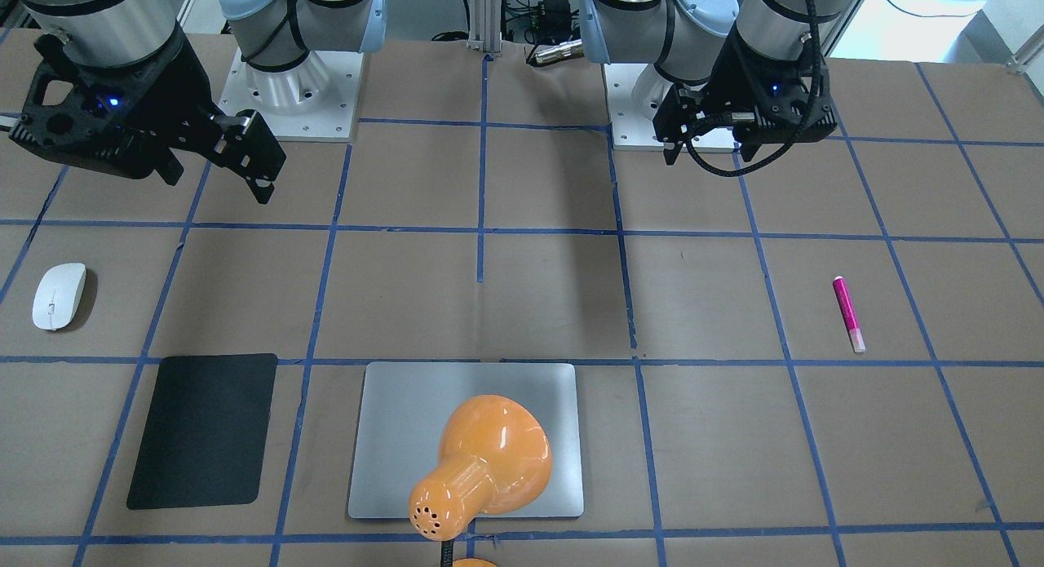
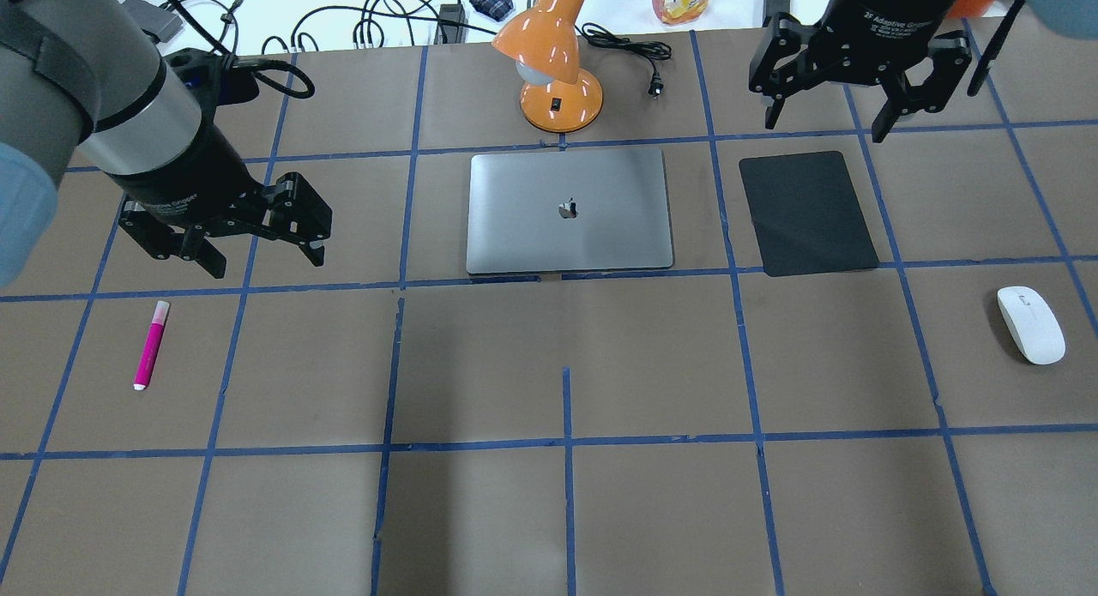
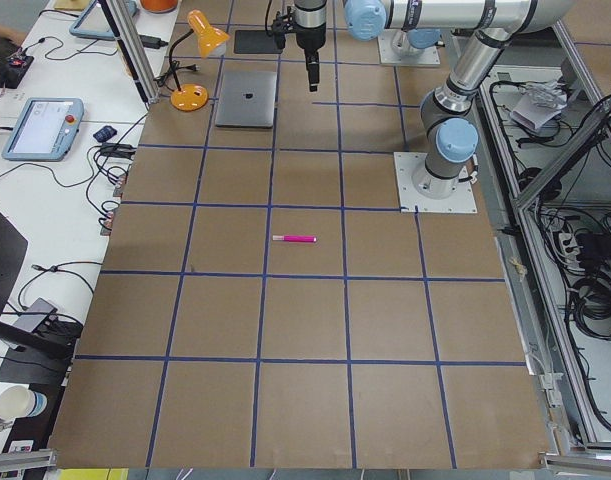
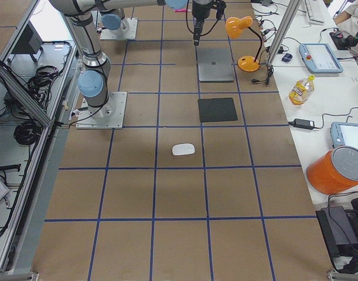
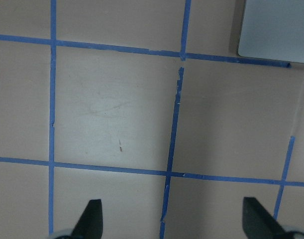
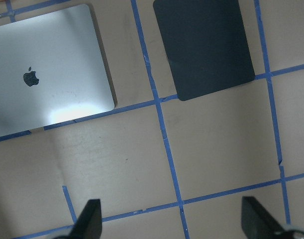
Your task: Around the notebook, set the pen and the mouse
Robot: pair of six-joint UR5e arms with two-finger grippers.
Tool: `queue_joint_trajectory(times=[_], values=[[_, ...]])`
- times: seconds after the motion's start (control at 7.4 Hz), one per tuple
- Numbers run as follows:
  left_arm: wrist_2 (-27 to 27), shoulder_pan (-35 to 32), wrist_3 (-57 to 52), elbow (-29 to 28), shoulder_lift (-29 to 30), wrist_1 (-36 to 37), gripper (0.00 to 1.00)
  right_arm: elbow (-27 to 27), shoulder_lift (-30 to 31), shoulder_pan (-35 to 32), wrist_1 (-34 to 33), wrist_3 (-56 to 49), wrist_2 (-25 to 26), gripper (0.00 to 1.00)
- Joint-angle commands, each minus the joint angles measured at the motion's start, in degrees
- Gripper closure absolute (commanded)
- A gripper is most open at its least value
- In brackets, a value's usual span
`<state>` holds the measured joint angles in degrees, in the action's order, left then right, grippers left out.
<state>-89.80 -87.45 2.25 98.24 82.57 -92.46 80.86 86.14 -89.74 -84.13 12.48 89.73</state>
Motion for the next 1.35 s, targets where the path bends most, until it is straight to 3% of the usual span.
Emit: queue_joint_trajectory(times=[0.0,0.68,1.08,1.22], values=[[-0.4,-0.2,-0.5,0.1,0.1,0.4,0.0,0.0,0.0,0.0,0.0,0.0,0.1,0.0],[-0.5,0.2,-0.8,0.4,0.0,0.4,0.0,0.1,-0.4,1.5,0.0,-3.7,0.9,0.0],[-0.5,0.3,-0.9,0.5,0.3,0.5,0.0,1.6,-1.4,17.1,-0.8,-22.0,1.0,0.0],[-0.5,0.8,-0.9,1.1,0.5,1.1,0.0,6.2,-3.2,21.8,-5.4,-26.7,1.3,0.0]])
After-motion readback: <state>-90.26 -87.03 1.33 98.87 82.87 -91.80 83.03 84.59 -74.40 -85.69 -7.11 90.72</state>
